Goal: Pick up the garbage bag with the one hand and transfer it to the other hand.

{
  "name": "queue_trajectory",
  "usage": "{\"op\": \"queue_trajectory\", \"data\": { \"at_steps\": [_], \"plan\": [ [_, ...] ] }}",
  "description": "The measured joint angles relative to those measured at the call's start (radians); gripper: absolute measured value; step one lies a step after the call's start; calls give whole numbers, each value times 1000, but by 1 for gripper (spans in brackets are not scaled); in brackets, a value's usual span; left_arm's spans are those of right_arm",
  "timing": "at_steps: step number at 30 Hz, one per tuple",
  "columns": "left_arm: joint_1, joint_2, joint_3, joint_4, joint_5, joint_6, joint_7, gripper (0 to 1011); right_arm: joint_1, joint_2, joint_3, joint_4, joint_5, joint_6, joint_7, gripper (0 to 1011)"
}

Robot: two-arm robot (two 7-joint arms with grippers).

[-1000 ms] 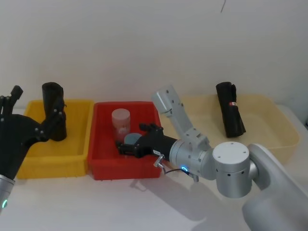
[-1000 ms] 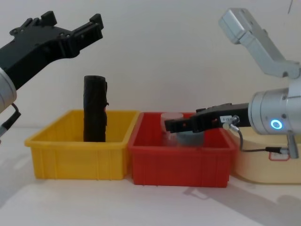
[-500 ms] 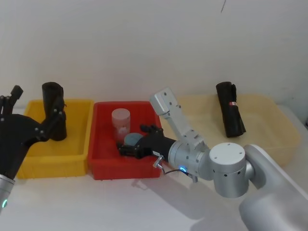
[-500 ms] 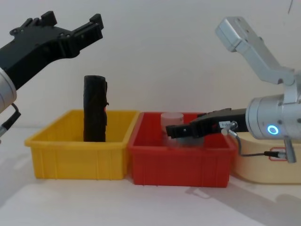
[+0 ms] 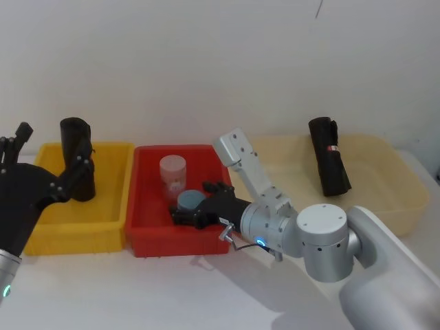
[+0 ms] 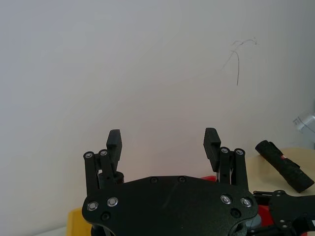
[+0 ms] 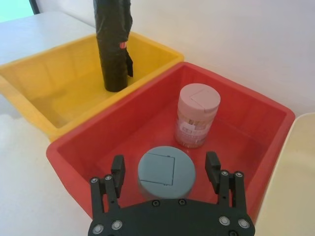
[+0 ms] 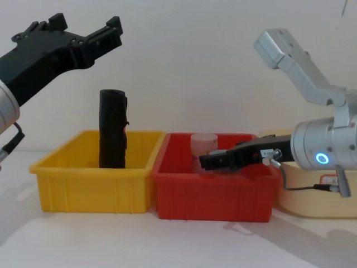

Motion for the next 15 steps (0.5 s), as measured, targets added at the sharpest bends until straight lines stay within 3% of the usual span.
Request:
{"op": "queue_trajectory", "data": {
  "at_steps": [8,15],
  "plan": [
    [0,0,0,0,0,0,0,1000,5,-2,0,10,-6,13,-7,977],
    [0,0,0,0,0,0,0,1000,6,-3,2,12,-11,21,-10,806]
  ]
}}
